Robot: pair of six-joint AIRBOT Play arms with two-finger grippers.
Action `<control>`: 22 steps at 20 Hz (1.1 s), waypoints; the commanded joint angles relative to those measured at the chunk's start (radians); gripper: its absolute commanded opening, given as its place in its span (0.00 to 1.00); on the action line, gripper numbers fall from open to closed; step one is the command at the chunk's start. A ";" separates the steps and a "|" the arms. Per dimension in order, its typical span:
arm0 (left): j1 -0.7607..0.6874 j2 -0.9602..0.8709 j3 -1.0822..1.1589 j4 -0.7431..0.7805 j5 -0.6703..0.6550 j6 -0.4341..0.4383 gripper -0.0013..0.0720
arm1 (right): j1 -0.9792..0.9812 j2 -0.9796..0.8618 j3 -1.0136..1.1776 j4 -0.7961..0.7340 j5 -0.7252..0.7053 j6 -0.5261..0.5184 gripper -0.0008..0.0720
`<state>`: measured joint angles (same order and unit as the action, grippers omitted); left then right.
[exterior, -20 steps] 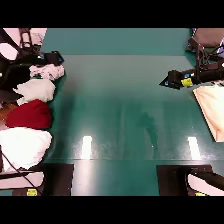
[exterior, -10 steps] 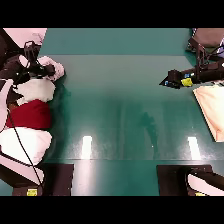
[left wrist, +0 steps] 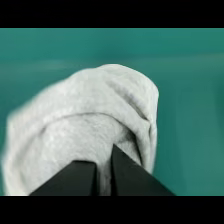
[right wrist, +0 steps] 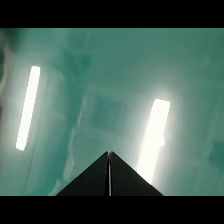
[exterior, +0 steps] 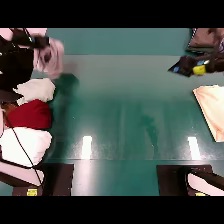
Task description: Fold the shirts.
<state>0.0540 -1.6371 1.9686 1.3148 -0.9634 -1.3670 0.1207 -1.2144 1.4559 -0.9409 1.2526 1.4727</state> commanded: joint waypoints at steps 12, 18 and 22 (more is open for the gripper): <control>-0.471 0.197 -0.282 -0.425 -0.180 0.299 0.06 | -0.106 0.004 0.407 0.005 0.069 0.000 0.03; -0.331 0.079 -0.331 -0.416 -0.255 0.136 0.99 | -0.106 0.006 0.407 -0.005 0.117 0.000 0.03; -0.191 0.087 -0.420 -0.404 -0.372 0.153 0.99 | -0.106 0.005 0.407 -0.005 0.116 -0.001 0.03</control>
<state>-0.2157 -1.5425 1.6138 0.9047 -1.2613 -1.2049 0.0143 -1.2095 1.8614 -0.9447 1.3617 1.4723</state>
